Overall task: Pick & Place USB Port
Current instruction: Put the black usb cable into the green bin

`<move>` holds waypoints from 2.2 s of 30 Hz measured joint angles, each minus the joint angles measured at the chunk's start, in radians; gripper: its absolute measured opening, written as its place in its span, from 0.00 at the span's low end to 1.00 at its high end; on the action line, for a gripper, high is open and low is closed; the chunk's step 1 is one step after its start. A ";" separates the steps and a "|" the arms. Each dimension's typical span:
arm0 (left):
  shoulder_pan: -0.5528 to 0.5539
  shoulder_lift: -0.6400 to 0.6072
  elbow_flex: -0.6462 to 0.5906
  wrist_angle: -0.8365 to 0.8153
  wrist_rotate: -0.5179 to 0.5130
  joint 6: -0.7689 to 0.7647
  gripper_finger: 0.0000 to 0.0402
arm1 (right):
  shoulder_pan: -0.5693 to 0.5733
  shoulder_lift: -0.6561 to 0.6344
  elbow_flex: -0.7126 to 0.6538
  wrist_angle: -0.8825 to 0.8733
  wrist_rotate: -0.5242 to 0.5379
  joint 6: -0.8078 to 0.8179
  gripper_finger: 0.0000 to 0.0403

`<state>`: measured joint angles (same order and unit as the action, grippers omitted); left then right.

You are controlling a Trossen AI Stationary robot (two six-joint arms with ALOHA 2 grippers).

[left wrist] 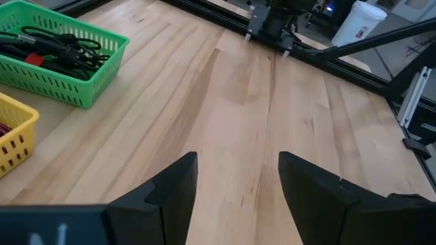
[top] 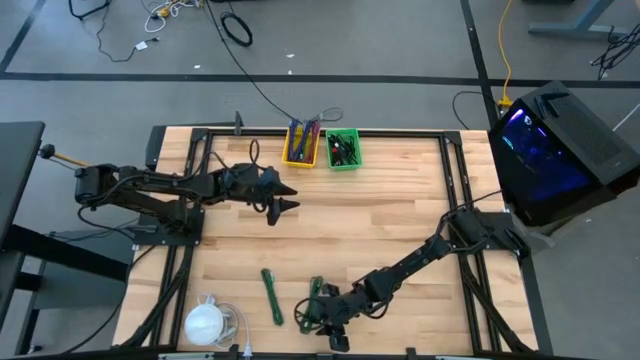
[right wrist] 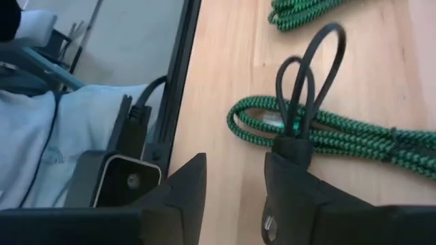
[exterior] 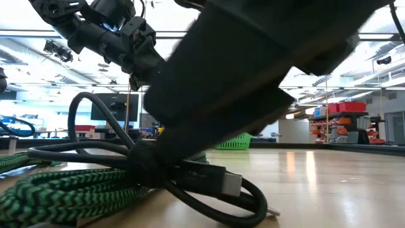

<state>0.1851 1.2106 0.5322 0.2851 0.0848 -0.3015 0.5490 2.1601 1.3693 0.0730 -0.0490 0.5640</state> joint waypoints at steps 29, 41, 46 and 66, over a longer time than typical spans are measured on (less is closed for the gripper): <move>0.000 0.000 0.000 -0.001 -0.002 0.009 0.52 | -0.052 -0.013 -0.001 -0.118 0.032 -0.049 0.37; 0.000 0.000 0.001 -0.007 -0.002 0.024 0.52 | -0.053 0.042 0.003 -0.062 0.054 0.001 0.34; 0.000 0.000 0.001 -0.009 -0.002 0.024 0.52 | -0.070 0.035 0.003 -0.089 0.040 0.001 0.06; 0.000 0.000 0.001 -0.010 -0.002 0.037 0.52 | -0.154 -0.344 -0.002 -0.541 0.300 -0.109 0.04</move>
<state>0.1852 1.2102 0.5327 0.2748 0.0826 -0.2649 0.3951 1.8160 1.3672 -0.4678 0.2507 0.4552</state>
